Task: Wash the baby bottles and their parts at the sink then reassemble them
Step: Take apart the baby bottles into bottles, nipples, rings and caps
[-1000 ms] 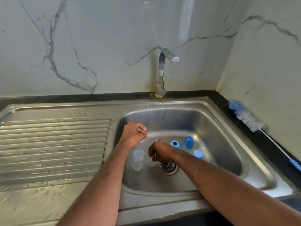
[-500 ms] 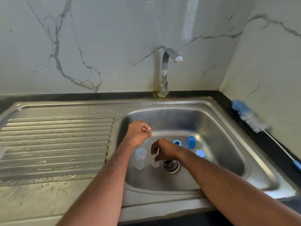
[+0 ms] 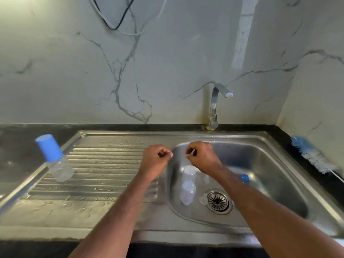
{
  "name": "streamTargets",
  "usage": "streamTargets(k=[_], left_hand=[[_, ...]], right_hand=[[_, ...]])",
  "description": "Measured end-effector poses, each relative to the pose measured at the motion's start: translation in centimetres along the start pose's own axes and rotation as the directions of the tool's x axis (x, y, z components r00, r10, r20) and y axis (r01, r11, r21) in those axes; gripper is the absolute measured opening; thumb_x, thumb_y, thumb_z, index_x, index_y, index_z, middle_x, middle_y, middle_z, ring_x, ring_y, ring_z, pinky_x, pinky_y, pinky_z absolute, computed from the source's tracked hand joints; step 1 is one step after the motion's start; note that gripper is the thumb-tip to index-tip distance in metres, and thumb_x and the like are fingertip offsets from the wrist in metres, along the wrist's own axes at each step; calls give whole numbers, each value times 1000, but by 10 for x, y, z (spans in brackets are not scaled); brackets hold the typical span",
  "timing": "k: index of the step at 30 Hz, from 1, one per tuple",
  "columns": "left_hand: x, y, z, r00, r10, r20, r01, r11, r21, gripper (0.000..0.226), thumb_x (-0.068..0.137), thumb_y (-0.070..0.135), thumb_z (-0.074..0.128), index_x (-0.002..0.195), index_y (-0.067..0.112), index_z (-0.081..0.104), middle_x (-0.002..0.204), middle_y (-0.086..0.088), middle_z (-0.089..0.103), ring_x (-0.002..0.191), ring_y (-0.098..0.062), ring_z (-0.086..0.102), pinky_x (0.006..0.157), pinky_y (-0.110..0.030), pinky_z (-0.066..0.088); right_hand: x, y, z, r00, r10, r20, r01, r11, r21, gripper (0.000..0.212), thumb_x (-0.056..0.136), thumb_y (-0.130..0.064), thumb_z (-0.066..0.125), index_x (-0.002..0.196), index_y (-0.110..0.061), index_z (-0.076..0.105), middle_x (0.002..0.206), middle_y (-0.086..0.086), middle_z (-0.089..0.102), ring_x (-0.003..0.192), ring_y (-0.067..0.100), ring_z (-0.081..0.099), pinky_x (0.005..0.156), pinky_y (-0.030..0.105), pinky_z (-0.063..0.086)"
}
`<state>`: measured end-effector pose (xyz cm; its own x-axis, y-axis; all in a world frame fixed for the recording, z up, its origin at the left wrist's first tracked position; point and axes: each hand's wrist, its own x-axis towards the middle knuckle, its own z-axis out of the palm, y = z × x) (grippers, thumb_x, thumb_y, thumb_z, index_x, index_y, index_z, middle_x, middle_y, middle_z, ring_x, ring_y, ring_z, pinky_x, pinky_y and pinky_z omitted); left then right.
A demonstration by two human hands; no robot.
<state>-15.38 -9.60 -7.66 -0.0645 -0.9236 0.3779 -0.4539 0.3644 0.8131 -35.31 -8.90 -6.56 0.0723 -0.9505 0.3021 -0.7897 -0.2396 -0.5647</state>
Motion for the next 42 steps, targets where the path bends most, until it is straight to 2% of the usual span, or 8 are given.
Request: streamTargets(k=[4,10,14,18,23,28,34,42], left_hand=[[-25,-4,-62,999,30,-28,-28,998,63,26,85,8,79,72,29,69,59,15,65,53,5,61,58,-16,49],[-66,-20,-160,995,-77,-58,82,993,82,14,83,3,76,74,14,75,66,1,72,55,-7,62,58,-29,56],[-92,-43,-226,970,-187,-152,199,978,66,20,81,-9,69,70,7,73,64,-4,71,55,-11,61,54,-27,53],[-102,-63,-272,928,-266,-259,293,953,71,19,80,-10,67,69,4,73,57,-4,66,47,-10,56,49,-23,47],[-93,-84,-309,883,-311,-351,348,936,48,16,76,-4,67,65,7,72,59,-13,66,44,-16,55,57,-29,48],[-76,-90,-319,866,-301,-400,350,935,52,19,77,-8,66,66,7,71,57,-5,67,45,-14,58,45,-16,45],[-71,-96,-317,862,-298,-409,353,933,64,15,81,-3,70,71,8,72,65,-12,70,43,-8,57,46,-15,46],[-52,-91,-285,887,-265,-378,298,954,31,24,79,-3,70,69,19,73,63,-3,71,56,-18,62,65,-33,53]], right_hand=[[14,-60,17,995,-97,26,96,994,45,9,87,-9,70,86,-18,74,77,-17,61,66,3,59,60,11,45],[22,-150,62,954,-285,88,270,951,154,7,89,-15,73,95,-18,73,89,-12,67,73,7,61,69,21,48],[22,-206,94,922,-369,113,341,916,210,23,89,-19,74,112,-17,69,104,-5,68,86,13,61,78,29,52],[27,-248,126,914,-379,145,331,903,272,49,85,-28,79,129,-21,58,117,-2,63,89,15,60,80,32,53],[43,-290,157,924,-353,147,285,891,353,73,81,-35,82,141,-20,44,130,4,60,103,16,56,86,28,43],[59,-318,177,926,-335,176,254,895,367,84,81,-41,82,146,-15,37,141,10,56,127,26,55,97,35,45],[66,-328,192,923,-344,175,274,903,330,72,85,-33,79,142,-16,39,135,11,61,119,29,60,99,46,51],[57,-278,145,963,-266,35,211,833,511,47,86,-26,79,125,-16,56,117,1,65,97,19,61,86,33,54]])
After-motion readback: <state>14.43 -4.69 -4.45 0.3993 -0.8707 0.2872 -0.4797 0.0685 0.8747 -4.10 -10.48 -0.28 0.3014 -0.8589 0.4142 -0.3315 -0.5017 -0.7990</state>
